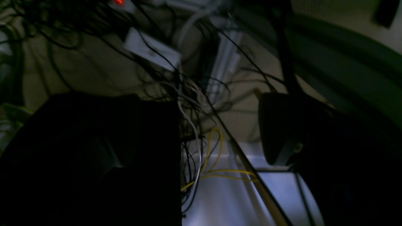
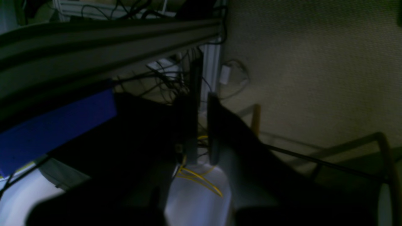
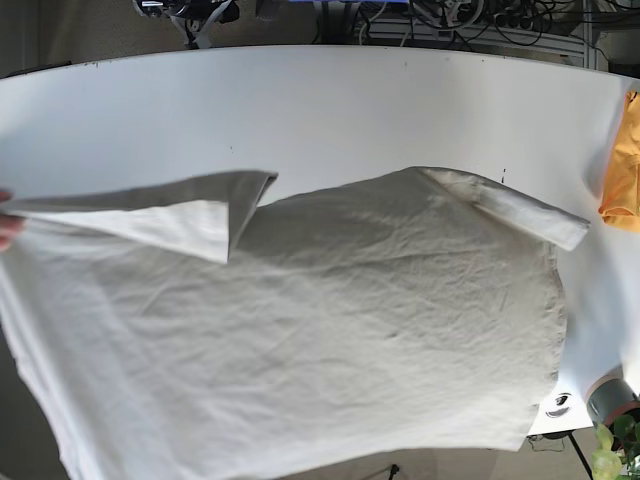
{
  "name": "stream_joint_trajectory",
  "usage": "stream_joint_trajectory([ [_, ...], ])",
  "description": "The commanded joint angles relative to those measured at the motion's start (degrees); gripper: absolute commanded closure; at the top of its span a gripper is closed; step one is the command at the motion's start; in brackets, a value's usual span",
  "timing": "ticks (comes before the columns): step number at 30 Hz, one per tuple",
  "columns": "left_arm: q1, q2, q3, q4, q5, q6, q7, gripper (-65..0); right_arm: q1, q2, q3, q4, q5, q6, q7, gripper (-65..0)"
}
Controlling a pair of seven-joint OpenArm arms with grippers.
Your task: Fold the T-shirt properly
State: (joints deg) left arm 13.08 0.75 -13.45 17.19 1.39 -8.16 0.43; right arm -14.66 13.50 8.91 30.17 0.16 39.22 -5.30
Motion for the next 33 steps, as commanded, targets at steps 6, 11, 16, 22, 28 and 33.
stream_joint_trajectory([
  [6, -1.78, -0.71, -0.04, 0.0, 1.91, 0.3, -1.7, -54.4, 0.11, 0.53, 0.1, -2.35, -0.03, 0.78, 4.55, -4.4],
  [11, -1.87, -0.89, -0.04, 0.0, 2.0, 0.3, -1.88, -54.6, 0.19, -0.35, 0.1, -2.35, -0.03, 0.78, 4.55, -4.4],
  [16, -1.43, -0.89, -0.04, 0.0, 2.0, 0.3, -1.88, -54.6, -0.07, -0.79, 0.1, -2.35, -0.03, 0.78, 4.64, -4.4],
  [22, 0.15, -0.53, -0.04, 0.26, 2.0, 0.3, -1.96, -54.6, -1.04, -0.88, 0.1, -2.26, -0.03, 0.78, 4.64, -4.4],
  [28, 2.08, 0.52, -0.31, 0.44, 1.73, 0.03, -2.05, -54.3, -3.41, -0.44, 0.19, -2.0, 0.32, 0.78, 4.73, -4.3],
  [33, 5.78, 0.87, -0.13, 5.36, 1.73, 0.03, -2.05, -54.3, -7.28, -0.35, 0.37, 1.96, 0.41, 0.78, 4.73, -4.3],
])
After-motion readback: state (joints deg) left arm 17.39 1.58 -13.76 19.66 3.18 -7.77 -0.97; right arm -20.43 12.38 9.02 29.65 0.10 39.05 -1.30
